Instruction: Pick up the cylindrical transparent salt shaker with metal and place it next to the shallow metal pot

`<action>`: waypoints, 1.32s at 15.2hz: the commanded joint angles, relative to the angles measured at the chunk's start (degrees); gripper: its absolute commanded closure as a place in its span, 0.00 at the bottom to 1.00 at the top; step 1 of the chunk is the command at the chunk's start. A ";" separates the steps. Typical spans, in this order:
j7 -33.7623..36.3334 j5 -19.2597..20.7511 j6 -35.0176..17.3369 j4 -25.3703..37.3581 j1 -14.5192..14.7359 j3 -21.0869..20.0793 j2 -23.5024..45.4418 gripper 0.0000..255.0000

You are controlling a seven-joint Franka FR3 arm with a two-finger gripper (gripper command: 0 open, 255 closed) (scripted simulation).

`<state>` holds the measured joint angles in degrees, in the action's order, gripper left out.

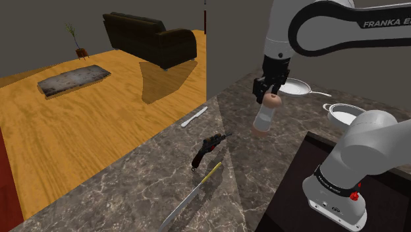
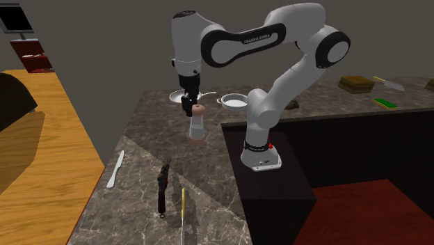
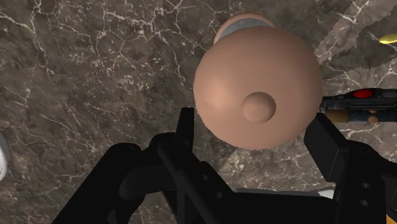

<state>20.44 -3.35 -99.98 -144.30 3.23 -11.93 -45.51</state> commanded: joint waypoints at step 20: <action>-0.77 1.42 14.95 18.47 -1.03 1.30 3.50 1.00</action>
<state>19.69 -1.97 -85.81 -126.75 2.22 -10.67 -42.15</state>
